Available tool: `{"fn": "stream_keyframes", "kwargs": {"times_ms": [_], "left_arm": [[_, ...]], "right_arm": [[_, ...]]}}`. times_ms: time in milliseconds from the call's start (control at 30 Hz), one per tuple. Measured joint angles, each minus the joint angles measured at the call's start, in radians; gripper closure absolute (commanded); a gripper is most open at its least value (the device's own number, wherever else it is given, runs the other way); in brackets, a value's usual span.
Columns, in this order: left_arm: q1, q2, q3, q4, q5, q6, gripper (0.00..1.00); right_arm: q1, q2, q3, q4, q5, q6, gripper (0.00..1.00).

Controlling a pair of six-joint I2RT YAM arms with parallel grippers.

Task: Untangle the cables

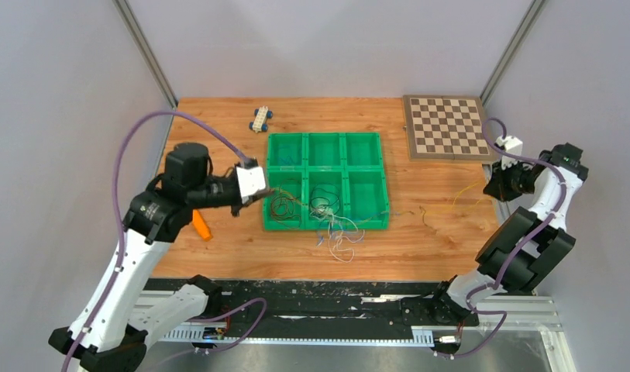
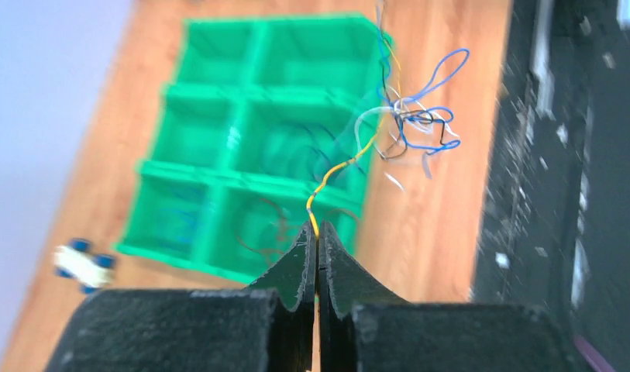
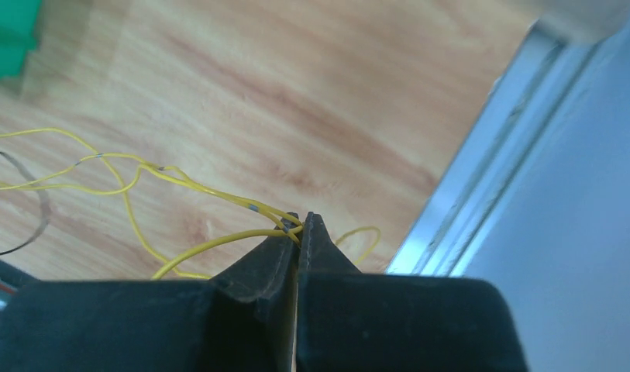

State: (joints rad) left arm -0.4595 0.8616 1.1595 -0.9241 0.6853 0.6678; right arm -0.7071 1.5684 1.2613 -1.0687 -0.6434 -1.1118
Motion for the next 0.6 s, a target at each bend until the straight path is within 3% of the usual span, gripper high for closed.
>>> {"fn": "stream_keyframes", "kwargs": {"times_ms": [133,300,433,500,600], "left_arm": [[0.001,0.082,0.234,0.12,-0.014,-0.1,1.0],[0.008,0.13,0.404,0.211,-0.108,-0.165,1.0],[0.147,0.205,0.534,0.197,-0.032,-0.253,1.0],[0.178,0.217,0.534,0.18,0.044,-0.246,1.0],[0.115,0.153,0.386,0.137,0.133,-0.204,1.0]], "right_arm": [[0.002,-0.031,0.127,-0.019,-0.089,0.037,1.0],[0.002,-0.033,0.205,-0.055,-0.18,0.071,1.0],[0.005,-0.033,0.213,-0.08,-0.2,0.072,1.0],[0.004,-0.033,0.211,-0.094,-0.195,0.058,1.0],[-0.005,-0.038,0.174,-0.101,-0.175,0.007,0.97]]}}
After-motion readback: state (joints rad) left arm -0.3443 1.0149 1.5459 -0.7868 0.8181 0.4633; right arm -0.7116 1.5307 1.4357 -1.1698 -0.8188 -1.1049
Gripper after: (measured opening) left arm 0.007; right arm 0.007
